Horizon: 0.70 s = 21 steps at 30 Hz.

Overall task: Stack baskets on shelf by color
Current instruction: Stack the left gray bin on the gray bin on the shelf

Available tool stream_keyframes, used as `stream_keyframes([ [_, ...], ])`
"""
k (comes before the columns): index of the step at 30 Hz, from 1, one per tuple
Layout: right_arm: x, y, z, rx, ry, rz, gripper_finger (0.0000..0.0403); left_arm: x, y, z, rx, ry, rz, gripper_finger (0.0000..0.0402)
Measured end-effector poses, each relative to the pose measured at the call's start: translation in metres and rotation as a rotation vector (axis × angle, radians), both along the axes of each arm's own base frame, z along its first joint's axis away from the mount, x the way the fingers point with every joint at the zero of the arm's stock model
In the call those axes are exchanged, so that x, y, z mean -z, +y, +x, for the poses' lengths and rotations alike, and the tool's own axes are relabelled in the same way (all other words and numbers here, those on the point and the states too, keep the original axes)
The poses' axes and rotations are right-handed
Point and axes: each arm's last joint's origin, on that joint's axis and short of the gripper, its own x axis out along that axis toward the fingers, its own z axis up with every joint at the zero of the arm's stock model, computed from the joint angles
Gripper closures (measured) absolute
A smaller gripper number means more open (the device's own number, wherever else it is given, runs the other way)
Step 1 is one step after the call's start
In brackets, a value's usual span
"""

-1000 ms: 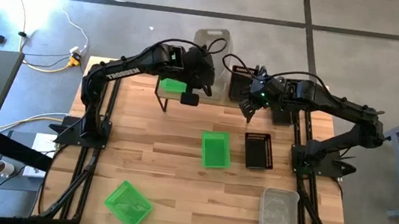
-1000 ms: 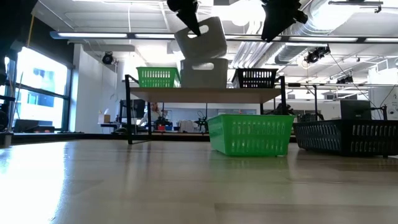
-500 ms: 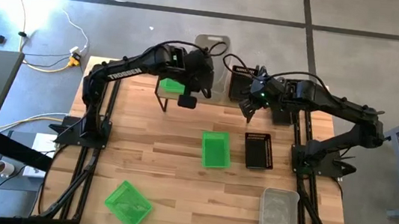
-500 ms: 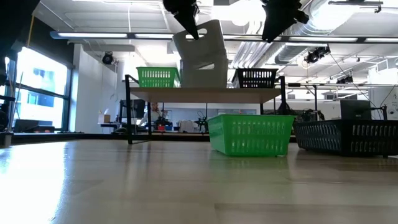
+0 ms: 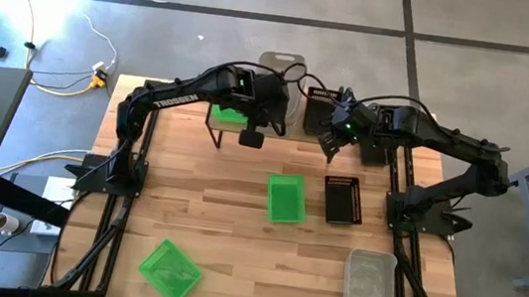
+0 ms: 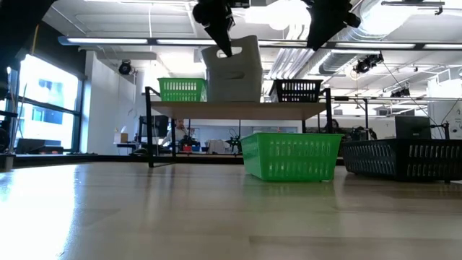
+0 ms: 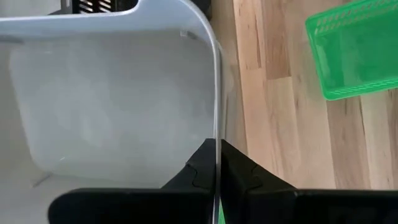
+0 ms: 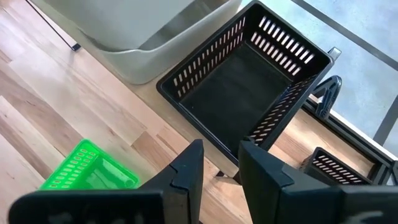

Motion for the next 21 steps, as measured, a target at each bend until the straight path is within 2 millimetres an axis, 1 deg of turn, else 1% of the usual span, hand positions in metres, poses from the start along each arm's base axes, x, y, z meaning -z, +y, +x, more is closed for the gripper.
stream_keyframes([
  [10,0.0001,0.0000,-0.0001,0.000,0.001,0.000,0.0315,0.0000,0.0000,0.0000,-0.002,-0.001,-0.001,0.0397],
  [21,0.0006,0.0002,-0.0009,0.000,0.011,0.003,0.0315,0.0000,0.0001,0.0003,0.000,-0.003,0.001,0.0333],
])
